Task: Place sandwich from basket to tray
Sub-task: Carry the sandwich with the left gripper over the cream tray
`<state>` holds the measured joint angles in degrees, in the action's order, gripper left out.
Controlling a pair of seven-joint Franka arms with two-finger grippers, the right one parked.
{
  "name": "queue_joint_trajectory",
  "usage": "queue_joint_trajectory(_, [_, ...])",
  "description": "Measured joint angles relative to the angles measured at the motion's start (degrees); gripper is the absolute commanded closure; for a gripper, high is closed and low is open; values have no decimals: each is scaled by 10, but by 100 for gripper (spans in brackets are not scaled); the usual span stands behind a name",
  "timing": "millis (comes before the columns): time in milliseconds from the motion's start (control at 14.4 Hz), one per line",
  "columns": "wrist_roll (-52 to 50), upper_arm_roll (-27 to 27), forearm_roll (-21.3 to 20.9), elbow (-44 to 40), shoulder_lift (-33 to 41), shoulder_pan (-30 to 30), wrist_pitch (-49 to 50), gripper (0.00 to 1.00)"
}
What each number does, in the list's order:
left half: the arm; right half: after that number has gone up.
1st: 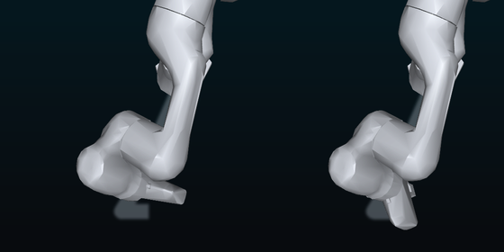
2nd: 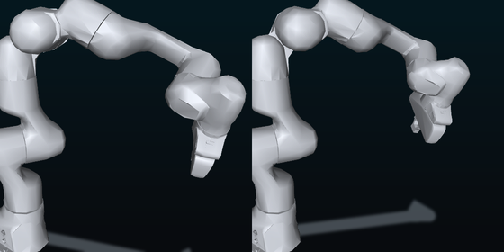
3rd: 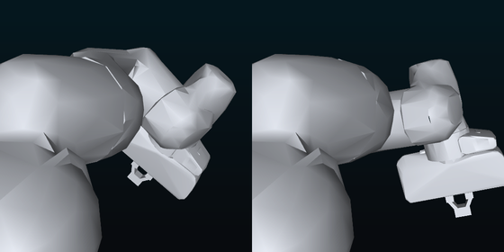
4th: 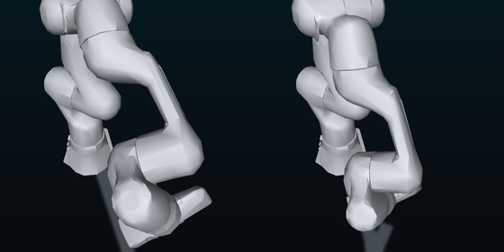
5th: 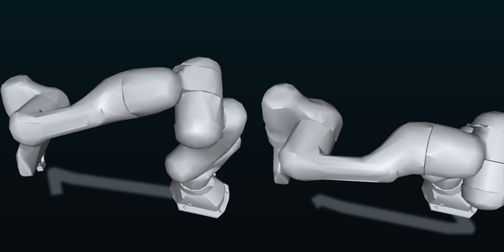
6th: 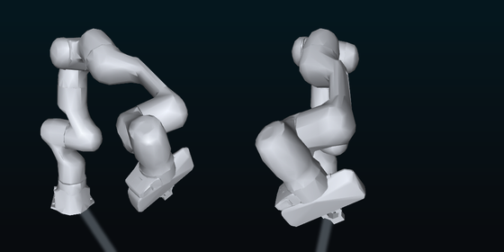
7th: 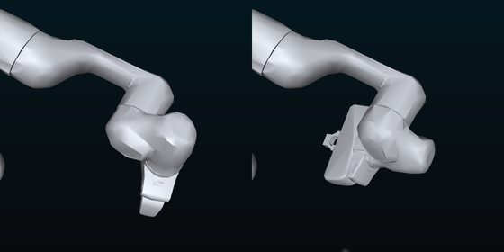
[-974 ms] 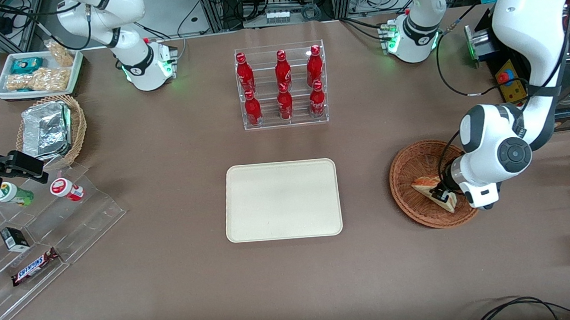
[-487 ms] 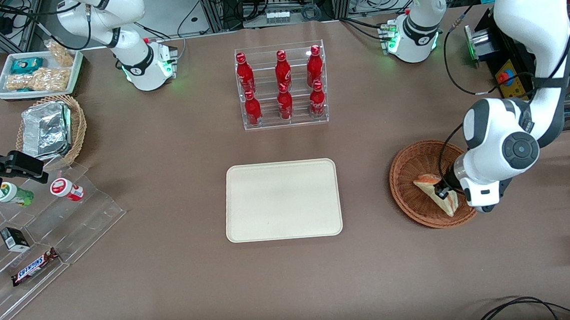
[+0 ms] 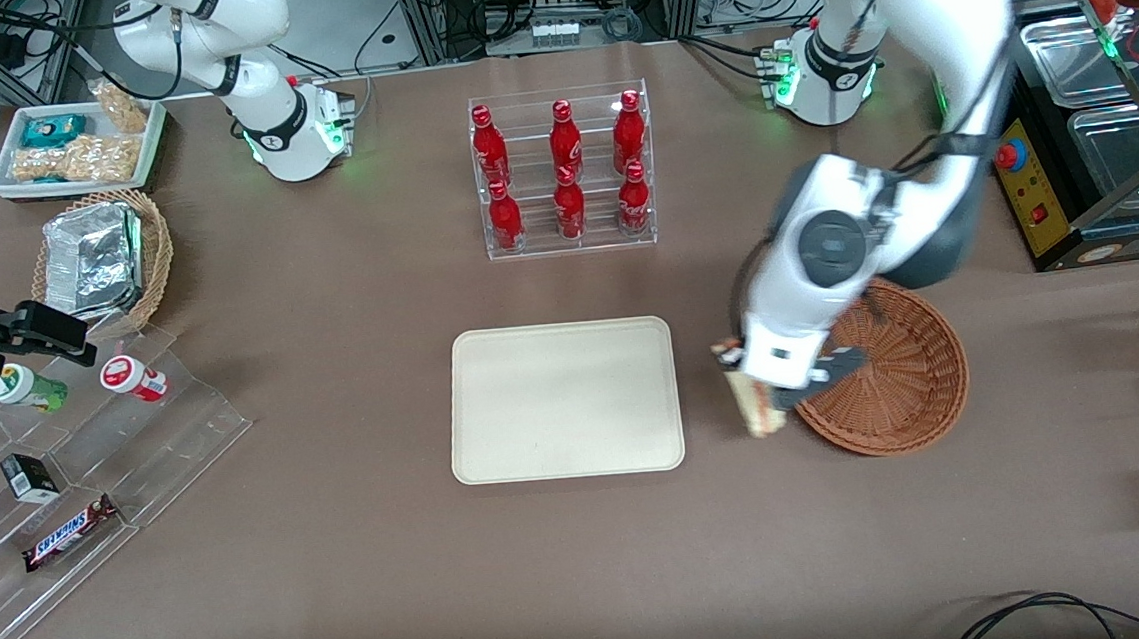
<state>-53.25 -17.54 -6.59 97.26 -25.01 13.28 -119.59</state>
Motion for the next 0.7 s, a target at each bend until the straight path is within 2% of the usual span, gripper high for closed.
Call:
queue_joint_trajectory(278, [1,1,-35,-95,-96,62,-5,96])
queue_joint_trajectory(487, [3,1,-44,-184,-169,112,-6,95])
queue_joint_trajectory(696, [4,2,-46,-229,-206,151,-6,88])
